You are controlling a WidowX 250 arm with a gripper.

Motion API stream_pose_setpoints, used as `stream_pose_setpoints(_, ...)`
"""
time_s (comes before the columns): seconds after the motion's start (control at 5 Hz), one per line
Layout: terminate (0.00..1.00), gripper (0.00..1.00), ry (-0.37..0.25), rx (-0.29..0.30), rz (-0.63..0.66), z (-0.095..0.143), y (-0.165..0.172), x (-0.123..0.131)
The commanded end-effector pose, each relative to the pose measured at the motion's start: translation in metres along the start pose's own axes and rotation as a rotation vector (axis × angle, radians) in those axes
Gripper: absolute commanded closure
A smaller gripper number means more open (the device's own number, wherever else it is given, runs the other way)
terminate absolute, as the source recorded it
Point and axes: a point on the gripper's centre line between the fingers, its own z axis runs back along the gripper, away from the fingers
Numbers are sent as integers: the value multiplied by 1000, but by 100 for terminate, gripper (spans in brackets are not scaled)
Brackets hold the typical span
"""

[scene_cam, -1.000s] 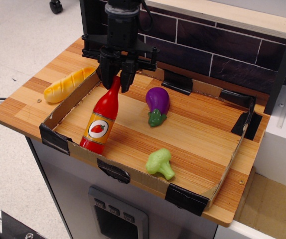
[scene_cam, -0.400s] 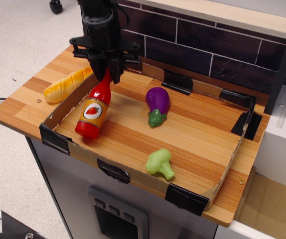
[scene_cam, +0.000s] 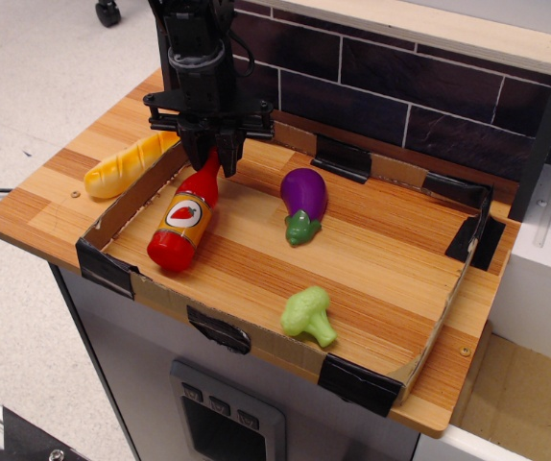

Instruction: Topple hot sauce bottle

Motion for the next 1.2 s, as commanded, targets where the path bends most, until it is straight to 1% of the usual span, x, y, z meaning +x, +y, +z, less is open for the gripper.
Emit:
stream_pose_setpoints(0.0, 0, 0, -27, 66, 115, 25, 5, 23)
stream_pose_setpoints(0.2, 0, 0, -9, 124, 109, 37, 7, 23)
stream_pose_setpoints(0.4, 0, 0, -6, 130, 115, 59, 11, 20)
stream_pose_setpoints(0.6, 0, 0, -19, 111, 113, 77, 12, 16)
stream_pose_setpoints(1.0, 0, 0, -19, 111, 113, 77, 12, 16)
